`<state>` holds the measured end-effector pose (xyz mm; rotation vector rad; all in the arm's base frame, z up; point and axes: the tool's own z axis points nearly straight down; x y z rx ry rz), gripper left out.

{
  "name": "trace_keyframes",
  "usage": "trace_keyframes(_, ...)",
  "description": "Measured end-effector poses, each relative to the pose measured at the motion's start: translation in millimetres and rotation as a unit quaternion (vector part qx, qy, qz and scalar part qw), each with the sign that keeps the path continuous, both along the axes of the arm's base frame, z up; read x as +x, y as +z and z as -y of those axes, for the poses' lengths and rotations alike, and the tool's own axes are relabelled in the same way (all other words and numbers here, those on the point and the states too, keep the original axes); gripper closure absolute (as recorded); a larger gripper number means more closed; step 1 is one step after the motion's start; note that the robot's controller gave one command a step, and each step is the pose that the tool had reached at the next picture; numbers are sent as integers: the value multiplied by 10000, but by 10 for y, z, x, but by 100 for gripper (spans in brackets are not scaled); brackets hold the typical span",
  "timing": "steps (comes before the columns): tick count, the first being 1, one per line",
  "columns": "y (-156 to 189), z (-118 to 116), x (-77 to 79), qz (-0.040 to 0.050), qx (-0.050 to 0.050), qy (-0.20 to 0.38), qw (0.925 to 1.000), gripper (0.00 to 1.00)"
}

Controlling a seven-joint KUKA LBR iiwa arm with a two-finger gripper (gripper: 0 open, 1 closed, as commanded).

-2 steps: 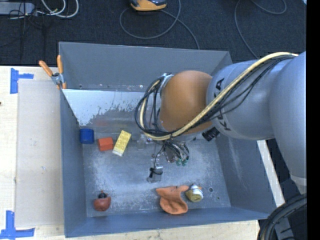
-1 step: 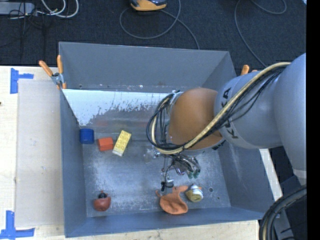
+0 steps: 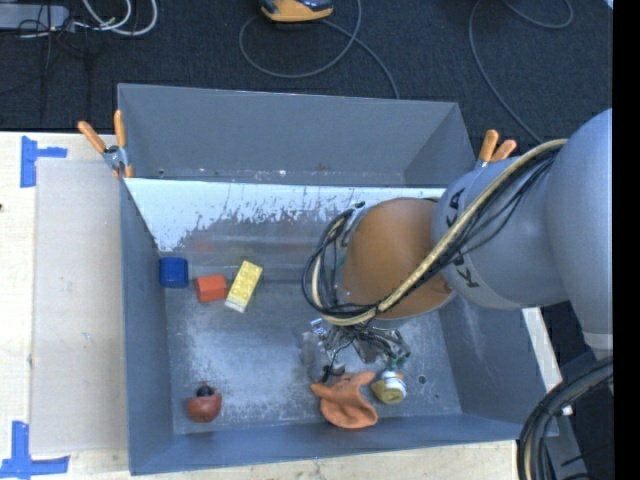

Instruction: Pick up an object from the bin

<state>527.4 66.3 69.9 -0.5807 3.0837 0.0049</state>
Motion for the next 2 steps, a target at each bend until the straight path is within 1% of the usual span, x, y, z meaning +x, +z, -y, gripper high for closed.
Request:
trace_keyframes(1, 0, 1, 0, -1, 1, -9, 10000, 100)
trace_keyframes(2, -5, 537, -331, -14, 0, 484, 9988, 100)
